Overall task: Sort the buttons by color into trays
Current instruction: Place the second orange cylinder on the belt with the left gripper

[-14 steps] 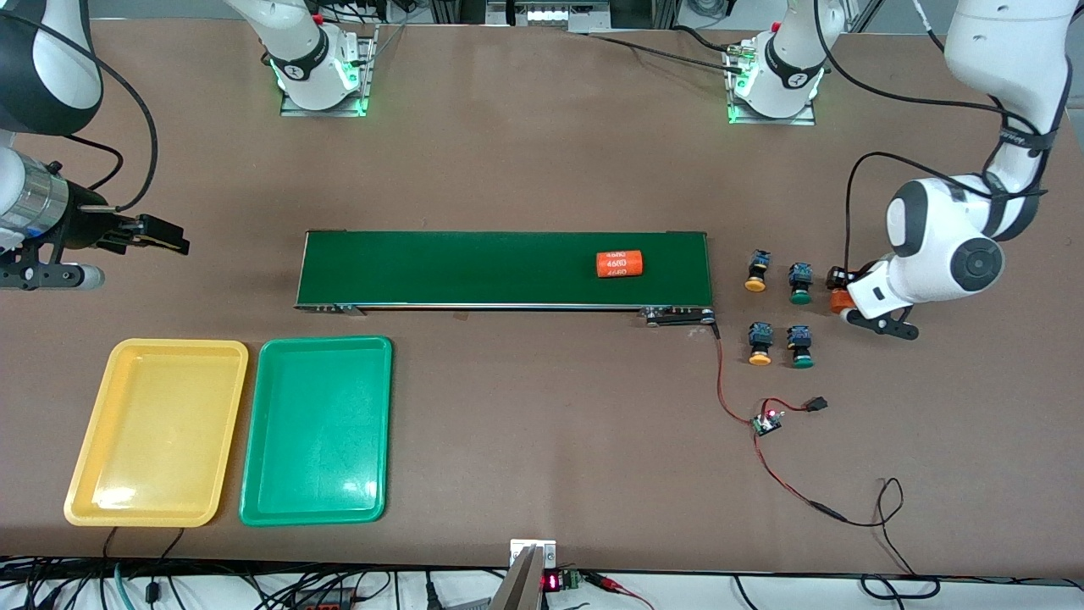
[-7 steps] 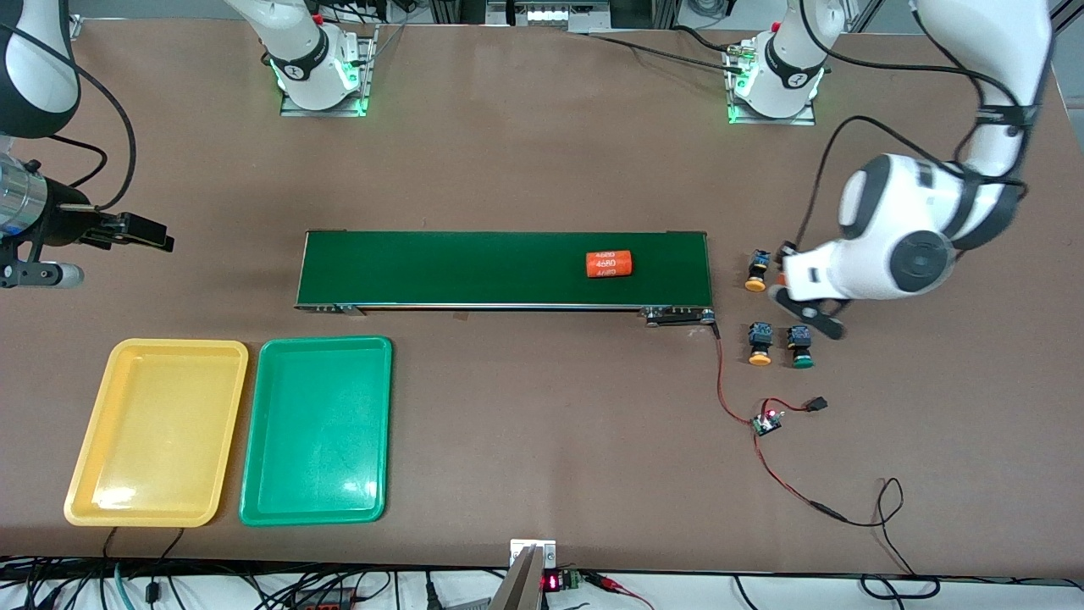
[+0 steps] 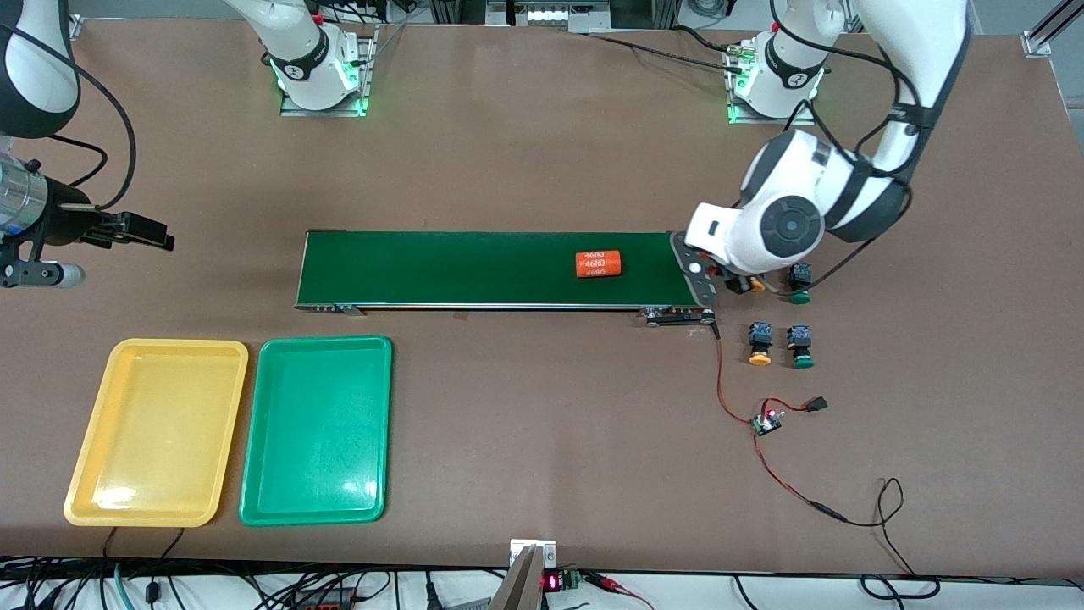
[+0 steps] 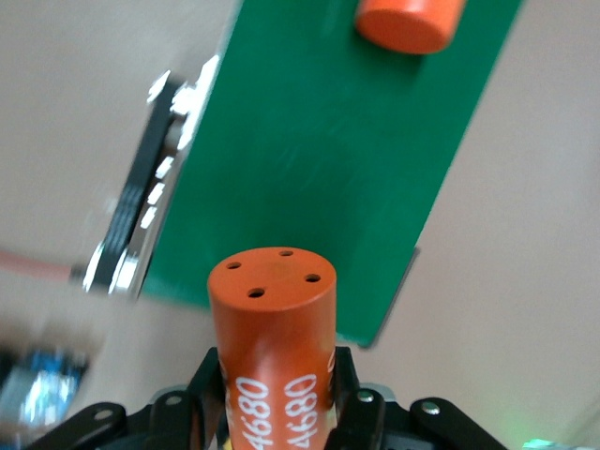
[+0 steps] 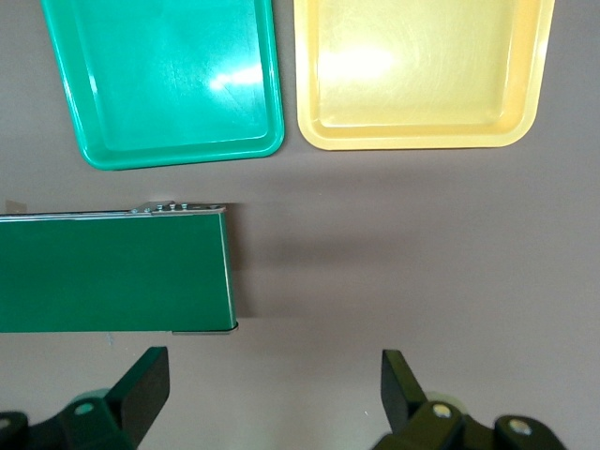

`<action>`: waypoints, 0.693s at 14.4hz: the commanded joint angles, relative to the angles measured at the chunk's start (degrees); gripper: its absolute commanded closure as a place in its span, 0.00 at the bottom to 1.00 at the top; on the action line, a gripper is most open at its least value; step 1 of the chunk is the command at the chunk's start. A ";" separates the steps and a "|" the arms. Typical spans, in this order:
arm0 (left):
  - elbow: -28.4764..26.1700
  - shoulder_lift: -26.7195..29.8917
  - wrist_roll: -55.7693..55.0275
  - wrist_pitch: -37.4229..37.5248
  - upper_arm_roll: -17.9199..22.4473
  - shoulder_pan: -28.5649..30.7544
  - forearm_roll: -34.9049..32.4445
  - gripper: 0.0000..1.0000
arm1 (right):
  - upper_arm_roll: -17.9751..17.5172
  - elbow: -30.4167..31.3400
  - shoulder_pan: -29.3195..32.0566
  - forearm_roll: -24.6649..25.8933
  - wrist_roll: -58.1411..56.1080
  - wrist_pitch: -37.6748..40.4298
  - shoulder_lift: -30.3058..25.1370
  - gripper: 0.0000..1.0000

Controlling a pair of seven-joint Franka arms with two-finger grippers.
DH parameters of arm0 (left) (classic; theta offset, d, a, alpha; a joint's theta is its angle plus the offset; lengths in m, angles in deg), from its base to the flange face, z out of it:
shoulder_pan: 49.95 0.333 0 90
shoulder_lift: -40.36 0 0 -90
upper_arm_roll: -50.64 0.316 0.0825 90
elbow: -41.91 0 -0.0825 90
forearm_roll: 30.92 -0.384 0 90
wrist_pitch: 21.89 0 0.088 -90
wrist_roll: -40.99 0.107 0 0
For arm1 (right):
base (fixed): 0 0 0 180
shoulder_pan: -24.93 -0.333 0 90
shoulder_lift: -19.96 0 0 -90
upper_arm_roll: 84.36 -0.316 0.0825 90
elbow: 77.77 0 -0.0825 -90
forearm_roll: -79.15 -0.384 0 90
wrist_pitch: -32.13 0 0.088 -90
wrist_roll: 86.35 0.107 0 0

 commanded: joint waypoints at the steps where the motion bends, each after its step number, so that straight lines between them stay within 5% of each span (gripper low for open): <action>1: -0.83 -3.12 9.91 -5.05 -0.48 -0.48 0.63 0.80 | -0.26 -0.23 0.31 -0.88 -0.11 0.70 -0.12 0.00; 4: -1.63 -2.95 10.38 -5.86 -2.58 -0.84 0.55 0.65 | -0.26 -0.23 0.31 -0.88 -0.03 0.70 -0.12 0.00; 5: -1.63 -2.77 10.81 -5.68 -2.85 -0.75 0.55 0.01 | -0.26 -0.23 0.31 -0.88 -0.03 0.70 -0.12 0.00; 10: -0.05 0.30 7.93 -2.09 -0.41 0.04 0.98 0.00 | -0.26 -0.23 0.31 -0.88 -0.03 0.61 -0.12 0.00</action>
